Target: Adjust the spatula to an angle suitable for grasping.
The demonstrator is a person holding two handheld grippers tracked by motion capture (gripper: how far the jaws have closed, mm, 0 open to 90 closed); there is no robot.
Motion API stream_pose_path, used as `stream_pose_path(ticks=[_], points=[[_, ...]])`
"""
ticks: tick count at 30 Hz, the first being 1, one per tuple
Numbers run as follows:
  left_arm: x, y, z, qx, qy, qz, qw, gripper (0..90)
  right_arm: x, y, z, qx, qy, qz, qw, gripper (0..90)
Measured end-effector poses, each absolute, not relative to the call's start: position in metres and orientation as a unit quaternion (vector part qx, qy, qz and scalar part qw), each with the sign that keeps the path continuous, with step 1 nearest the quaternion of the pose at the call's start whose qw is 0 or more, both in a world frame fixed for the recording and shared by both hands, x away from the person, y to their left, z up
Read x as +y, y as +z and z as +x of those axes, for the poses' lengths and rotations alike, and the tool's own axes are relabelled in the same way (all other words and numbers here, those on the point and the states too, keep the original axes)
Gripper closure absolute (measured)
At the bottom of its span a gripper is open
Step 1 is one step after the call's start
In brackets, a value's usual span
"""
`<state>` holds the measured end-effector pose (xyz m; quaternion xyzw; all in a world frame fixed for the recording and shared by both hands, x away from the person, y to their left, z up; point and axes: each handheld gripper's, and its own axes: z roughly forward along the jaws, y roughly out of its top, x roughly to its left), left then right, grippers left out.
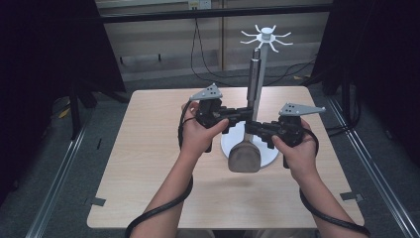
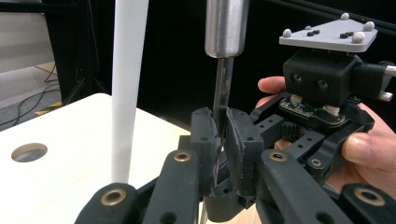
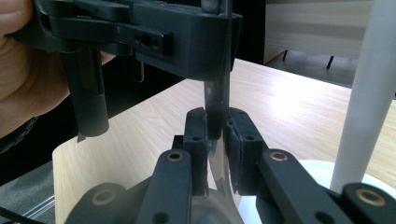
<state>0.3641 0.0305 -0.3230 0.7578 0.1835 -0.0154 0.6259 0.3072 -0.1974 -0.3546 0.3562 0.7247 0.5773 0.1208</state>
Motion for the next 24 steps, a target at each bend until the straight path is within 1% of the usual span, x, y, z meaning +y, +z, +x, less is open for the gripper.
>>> stream_pose_path(ticks=[9,24], points=[[0.0308,-0.3231,0.3644,0.19,-0.009,0.757,0.625,80.8,-0.1956,-0.3544,0.3085,0.725,0.576,0.357,0.125,78.6],[0.0315,-0.3252,0.3659,0.201,0.004,0.757,0.622,75.5,-0.1941,-0.3544,0.3103,0.724,0.572,0.362,0.134,76.7]])
